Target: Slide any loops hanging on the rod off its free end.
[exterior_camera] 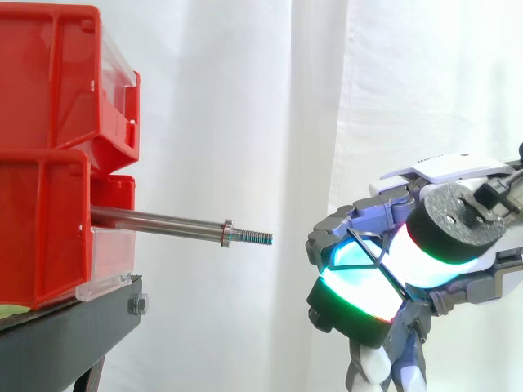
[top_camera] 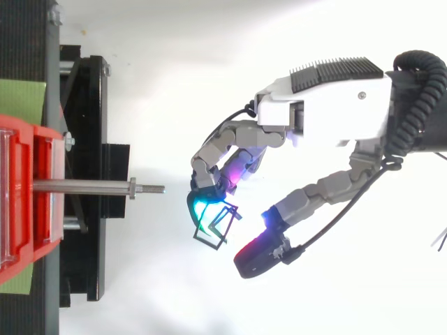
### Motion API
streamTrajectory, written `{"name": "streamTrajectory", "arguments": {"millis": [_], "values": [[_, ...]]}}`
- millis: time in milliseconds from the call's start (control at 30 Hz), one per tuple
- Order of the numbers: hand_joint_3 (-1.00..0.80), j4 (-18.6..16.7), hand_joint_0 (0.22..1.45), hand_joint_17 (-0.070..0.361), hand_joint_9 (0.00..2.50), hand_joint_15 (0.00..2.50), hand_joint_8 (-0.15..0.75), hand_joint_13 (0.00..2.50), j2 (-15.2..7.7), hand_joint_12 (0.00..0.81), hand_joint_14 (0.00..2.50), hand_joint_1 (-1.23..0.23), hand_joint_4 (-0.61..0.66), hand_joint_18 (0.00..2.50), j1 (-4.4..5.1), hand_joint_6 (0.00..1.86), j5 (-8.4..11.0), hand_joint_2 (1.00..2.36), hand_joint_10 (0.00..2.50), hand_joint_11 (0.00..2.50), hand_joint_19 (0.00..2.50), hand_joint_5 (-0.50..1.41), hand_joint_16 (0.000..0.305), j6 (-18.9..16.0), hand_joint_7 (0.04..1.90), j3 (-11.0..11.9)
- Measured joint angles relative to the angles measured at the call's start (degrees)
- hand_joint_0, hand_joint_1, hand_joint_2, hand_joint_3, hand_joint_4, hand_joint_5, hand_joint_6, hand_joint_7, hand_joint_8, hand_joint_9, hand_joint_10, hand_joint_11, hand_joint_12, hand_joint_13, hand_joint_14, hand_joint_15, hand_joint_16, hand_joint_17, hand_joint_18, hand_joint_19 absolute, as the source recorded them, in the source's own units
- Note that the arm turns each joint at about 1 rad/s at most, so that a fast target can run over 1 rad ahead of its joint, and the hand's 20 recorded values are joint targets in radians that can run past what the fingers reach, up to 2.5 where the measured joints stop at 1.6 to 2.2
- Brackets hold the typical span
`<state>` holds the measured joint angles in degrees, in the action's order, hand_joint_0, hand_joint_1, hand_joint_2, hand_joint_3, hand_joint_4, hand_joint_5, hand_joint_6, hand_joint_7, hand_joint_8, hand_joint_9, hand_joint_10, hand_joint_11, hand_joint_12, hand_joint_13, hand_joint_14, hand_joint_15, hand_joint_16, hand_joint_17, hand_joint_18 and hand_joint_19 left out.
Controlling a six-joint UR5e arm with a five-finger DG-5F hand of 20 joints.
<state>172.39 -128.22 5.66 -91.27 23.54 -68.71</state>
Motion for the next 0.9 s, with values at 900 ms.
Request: {"name": "streamTrajectory", "arguments": {"millis": [900], "values": [[-0.50, 4.8, 0.71, 0.104, 0.79, 0.12, 0.248, 0.82, 4.0, 0.313, 0.01, -1.00, 0.06, 0.91, 0.18, 0.87, -0.51, 1.00, 0.01, 0.32, 0.28, -0.24, 0.046, 1.1, 1.00, 0.1]]}}
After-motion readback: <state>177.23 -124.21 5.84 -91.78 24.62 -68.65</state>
